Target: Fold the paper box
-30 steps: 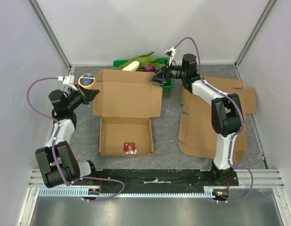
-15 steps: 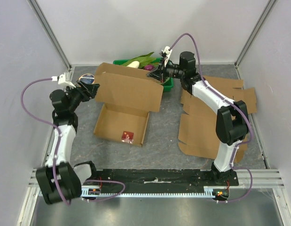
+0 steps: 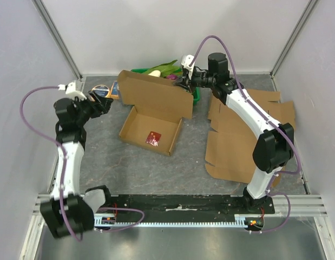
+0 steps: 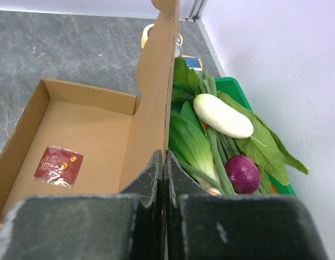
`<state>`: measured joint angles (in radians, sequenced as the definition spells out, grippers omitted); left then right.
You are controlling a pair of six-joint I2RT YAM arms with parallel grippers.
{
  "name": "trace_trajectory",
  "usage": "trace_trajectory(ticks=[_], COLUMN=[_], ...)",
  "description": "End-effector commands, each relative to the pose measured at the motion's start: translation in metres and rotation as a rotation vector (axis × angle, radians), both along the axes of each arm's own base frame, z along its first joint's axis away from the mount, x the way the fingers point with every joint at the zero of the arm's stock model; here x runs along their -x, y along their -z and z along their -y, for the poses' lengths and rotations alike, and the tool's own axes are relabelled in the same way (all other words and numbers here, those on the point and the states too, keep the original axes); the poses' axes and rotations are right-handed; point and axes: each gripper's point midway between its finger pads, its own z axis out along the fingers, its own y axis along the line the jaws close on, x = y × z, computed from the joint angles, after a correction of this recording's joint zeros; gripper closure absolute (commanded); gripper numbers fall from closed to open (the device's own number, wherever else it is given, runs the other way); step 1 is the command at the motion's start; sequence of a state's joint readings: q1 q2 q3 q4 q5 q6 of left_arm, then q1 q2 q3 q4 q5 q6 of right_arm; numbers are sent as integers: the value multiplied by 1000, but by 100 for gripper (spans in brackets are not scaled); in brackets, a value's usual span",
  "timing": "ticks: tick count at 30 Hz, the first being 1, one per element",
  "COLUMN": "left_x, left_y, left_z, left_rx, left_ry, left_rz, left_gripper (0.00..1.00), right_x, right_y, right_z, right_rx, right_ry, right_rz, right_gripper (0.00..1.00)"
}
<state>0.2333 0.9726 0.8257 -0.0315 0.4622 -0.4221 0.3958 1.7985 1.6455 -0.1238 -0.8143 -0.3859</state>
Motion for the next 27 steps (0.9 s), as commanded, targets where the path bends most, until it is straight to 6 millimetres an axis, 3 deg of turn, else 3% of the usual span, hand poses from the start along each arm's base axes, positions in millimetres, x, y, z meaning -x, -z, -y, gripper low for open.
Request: trace_trajectory(ticks=[1,2,5,6,7,8,9,13,15,16,17,21,24,25,27], left_x=[-41,-51,-69,-78,-78,-87,-92,-114,-124,-131,-138,-141,-144,-144,-145], left_y=[13,34,26,33,40,30,37,41,32,42,37,39,44,47,45], left_z=[15,16,22,25,31,32,41,49,53,53,51,61,56,53,46], left_rx=[-135,-109,-98,-109,-118,-164,-236,-365,-385,-383,-381,-368,-392,-401,-399], left_ry=[252,274,345,370,402,411,444,476,514,522,529,619,579,561,537], left_rz=[26,-24,3,8,-27,-7,12,112,174,158,141,147,143,133,131], left_gripper=[26,26,28,27,28,32,33,32,30,30,30,50,61,61,45], right_x=[18,21,23,20,22,21,20,19,19,18,18,17,16,15,14], right_y=[-21,-20,-12,-17,-9,-8,-13,-9,-11,-10,-10,-10,-10,-8,-7], right_z=[6,5,8,11,11,14,13,12,11,10,10,10,8,8,8], right_rx=[25,24,40,43,58,60,57,54,45,45,45,41,31,32,32], right_ry=[-71,-89,-111,-112,-121,-118,-122,-130,-136,-139,-139,-139,-144,-143,-139], right_rz=[67,56,0,10,-35,-44,-41,-62,-66,-68,-68,-70,-76,-79,-83], right_gripper=[100,100,100,100,100,100,100,100,100,100,100,100,100,100,100])
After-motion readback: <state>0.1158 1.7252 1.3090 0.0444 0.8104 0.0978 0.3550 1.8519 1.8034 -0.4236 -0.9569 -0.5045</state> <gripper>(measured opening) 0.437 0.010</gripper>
